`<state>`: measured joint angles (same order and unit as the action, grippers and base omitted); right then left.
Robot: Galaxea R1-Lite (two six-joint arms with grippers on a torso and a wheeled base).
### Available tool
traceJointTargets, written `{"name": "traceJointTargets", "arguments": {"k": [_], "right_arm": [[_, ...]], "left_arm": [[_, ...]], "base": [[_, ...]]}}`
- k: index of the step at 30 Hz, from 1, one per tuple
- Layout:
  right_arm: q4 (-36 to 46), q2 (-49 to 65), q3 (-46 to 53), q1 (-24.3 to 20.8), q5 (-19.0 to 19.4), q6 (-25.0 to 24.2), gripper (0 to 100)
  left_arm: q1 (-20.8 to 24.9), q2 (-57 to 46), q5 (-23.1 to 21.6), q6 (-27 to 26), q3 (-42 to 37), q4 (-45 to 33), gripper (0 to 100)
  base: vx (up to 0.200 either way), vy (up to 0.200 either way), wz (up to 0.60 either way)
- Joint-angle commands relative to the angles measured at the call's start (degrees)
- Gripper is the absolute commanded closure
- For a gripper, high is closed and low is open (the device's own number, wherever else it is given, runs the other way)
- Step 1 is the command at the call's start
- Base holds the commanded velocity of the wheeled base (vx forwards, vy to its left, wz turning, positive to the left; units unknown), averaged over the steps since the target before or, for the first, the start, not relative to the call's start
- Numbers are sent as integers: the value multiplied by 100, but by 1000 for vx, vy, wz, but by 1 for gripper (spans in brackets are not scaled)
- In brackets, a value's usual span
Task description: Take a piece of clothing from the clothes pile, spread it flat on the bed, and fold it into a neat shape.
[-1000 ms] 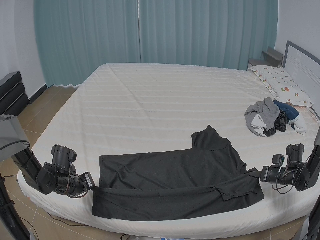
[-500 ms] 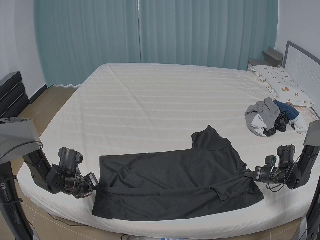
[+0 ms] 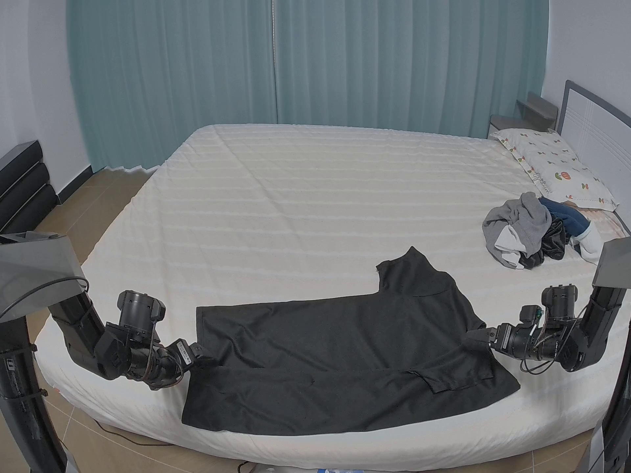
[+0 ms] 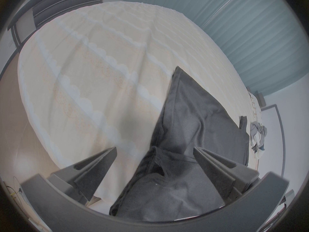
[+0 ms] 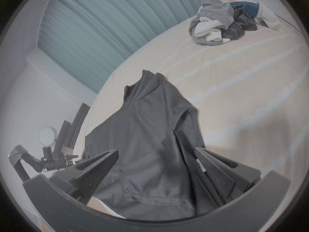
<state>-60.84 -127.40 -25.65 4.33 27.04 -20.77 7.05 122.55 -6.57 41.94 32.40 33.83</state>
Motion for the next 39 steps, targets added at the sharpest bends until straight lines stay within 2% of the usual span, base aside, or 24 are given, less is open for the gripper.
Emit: {"name": "traceJointTargets", "arguments": {"k": [1,5,9,10,11,13,20,24,28,37,39], "right_arm": [[-147,190,-63,7,-6,-208,0],[-165,172,-388,-37,-67,-269,0],[-50,111,-836,-222,-366,-797,0],[-50,111,-836,-222,-366,-797,0],[2,40,-977,-327,-533,-964,0],[29,-21,-1100,-380,-630,-999,0],[37,-83,-1153,-512,-647,-1016,0],[152,-4,-1170,-512,-744,-1016,0],[196,-39,-1188,-503,-814,-1016,0],[275,-223,-1522,-512,-823,-1008,0],[565,-206,-1733,-512,-823,-1016,0]], "left_arm": [[-256,-91,-11,16,91,1,0],[-511,-311,-169,183,205,54,0],[-546,-302,-371,456,328,352,0],[-546,-302,-371,456,328,352,0],[-582,-232,-336,465,513,511,0],[-599,6,-319,465,855,563,0],[-590,1051,-319,447,2517,291,0],[-582,1508,-354,412,3176,115,0],[-546,1544,-406,403,3431,-219,0],[-529,1605,-415,377,3431,-201,0],[-476,1605,-415,377,3439,-210,0]], "base": [[0,0,0],[0,0,0],[0,0,0],[0,0,0],[0,0,0],[0,0,0],[0,0,0],[0,0,0],[0,0,0],[0,0,0],[0,0,0]]}}
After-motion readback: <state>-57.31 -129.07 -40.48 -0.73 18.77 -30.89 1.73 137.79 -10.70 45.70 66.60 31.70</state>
